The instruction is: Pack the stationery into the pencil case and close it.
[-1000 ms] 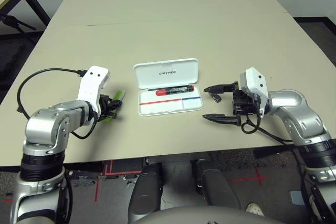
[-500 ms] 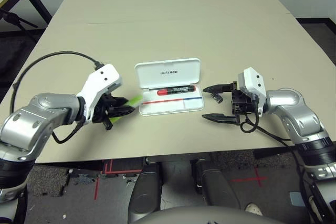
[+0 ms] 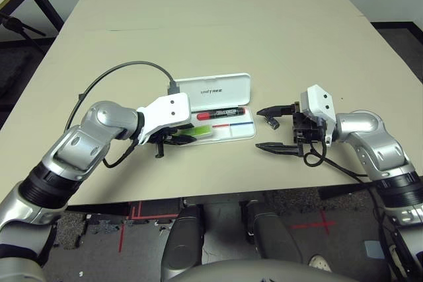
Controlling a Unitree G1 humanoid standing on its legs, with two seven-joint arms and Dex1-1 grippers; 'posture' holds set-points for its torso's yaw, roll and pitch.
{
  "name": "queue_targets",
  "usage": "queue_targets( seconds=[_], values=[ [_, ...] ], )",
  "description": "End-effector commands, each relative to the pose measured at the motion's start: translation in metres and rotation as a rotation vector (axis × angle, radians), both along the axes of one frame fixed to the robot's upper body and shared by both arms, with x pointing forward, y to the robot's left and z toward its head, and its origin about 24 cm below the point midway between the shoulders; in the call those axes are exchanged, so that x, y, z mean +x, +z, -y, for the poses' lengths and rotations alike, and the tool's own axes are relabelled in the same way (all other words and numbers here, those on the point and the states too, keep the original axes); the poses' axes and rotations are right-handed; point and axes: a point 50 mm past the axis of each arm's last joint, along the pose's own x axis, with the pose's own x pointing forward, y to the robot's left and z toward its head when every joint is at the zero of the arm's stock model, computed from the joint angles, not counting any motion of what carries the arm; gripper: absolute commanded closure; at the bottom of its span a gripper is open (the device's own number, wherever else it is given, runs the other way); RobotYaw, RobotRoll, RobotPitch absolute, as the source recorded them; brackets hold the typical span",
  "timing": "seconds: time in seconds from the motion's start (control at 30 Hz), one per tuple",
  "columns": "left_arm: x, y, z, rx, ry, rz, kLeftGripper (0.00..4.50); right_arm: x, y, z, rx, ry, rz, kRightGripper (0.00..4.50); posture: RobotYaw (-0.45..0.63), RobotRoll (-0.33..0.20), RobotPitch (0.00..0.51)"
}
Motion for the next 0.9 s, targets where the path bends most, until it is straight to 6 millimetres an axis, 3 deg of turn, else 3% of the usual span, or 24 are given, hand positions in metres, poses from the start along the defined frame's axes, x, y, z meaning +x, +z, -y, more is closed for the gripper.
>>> queue_targets(
  seconds=[0.03,0.53,0.83,0.9],
  values=[
    [0.005,-0.003,0.006,0.032,-0.045,0.006,3.41,-0.001,-0.003,-0.001,-0.012,0.005,0.000,0.00,-0.02,0.000,0.153],
    [0.010,-0.009,0.016,0.048,-0.081,0.011,3.41,-0.004,-0.004,0.001,-0.018,-0.011,0.003,0.00,-0.04,0.000,0.158],
    [0.006,0.000,0.013,0.020,-0.049,0.012,0.09,-0.004,-0.005,-0.001,-0.017,-0.003,0.000,0.00,-0.03,0.000,0.160],
    [0.003,0.005,0.012,0.003,-0.044,0.016,0.04,-0.004,-0.005,-0.002,-0.017,-0.002,-0.001,0.00,-0.03,0.000,0.161]
  ],
)
